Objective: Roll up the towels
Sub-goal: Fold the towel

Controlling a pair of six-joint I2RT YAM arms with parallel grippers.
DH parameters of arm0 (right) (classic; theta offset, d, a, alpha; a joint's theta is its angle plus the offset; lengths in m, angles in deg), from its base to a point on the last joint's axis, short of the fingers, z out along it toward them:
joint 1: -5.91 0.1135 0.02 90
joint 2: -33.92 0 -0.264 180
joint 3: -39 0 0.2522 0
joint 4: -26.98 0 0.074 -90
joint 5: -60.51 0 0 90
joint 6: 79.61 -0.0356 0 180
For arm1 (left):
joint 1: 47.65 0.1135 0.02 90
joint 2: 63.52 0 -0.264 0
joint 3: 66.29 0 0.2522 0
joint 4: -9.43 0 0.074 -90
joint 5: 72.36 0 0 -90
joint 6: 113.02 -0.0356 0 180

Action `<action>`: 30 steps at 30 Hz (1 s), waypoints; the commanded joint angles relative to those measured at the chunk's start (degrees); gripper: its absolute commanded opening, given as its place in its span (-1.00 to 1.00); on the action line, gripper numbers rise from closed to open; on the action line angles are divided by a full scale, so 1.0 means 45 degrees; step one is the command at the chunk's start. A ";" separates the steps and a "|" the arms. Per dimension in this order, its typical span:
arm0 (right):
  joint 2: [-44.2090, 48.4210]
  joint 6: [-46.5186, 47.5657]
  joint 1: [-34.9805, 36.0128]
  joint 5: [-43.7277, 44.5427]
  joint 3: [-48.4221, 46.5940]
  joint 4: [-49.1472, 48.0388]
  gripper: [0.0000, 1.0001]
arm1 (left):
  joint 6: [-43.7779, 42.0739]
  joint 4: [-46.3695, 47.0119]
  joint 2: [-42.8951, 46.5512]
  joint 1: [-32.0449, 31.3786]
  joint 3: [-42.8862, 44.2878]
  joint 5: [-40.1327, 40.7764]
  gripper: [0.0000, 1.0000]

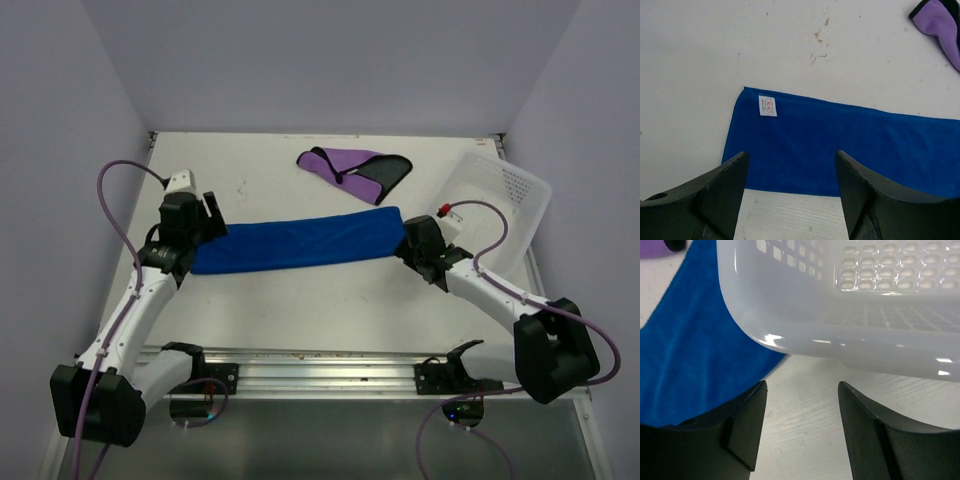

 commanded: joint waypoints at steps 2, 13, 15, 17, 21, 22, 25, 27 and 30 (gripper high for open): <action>-0.0662 -0.1157 -0.0002 0.1139 0.0011 -0.2168 0.25 | -0.0449 0.0700 0.0031 -0.0295 -0.0061 0.0308 0.47; -0.2343 -0.2544 0.0114 0.2057 0.0186 -0.3693 0.25 | -0.0390 0.0779 0.0481 -0.0723 -0.0100 -0.0359 0.47; -0.2537 -0.2700 0.0134 0.2292 0.0304 -0.4161 0.25 | -0.0409 0.0759 0.0539 -0.0880 -0.0080 -0.0340 0.47; -0.2752 -0.2798 0.0134 0.2488 0.0285 -0.4375 0.25 | -0.0448 0.0701 0.0578 -0.1173 -0.0080 -0.0165 0.47; -0.3300 -0.3071 0.0367 0.3091 0.0090 -0.4299 0.24 | -0.0546 0.0584 0.0617 -0.1681 -0.0021 0.0129 0.47; -0.3300 -0.3091 0.0465 0.3596 0.0090 -0.4318 0.24 | -0.0566 0.0564 0.0637 -0.1875 -0.0002 0.0187 0.47; -0.3145 -0.3034 0.0700 0.4011 0.0167 -0.4416 0.23 | -0.0624 0.0525 0.0656 -0.2246 0.0017 0.0344 0.49; -0.3163 -0.2936 0.0700 0.4148 0.0168 -0.4397 0.24 | -0.0663 0.0486 0.0715 -0.2403 0.0018 0.0403 0.50; -0.3358 -0.2702 0.0681 0.4032 0.0051 -0.4572 0.22 | -0.0683 0.0467 0.0773 -0.2638 0.0018 0.0481 0.51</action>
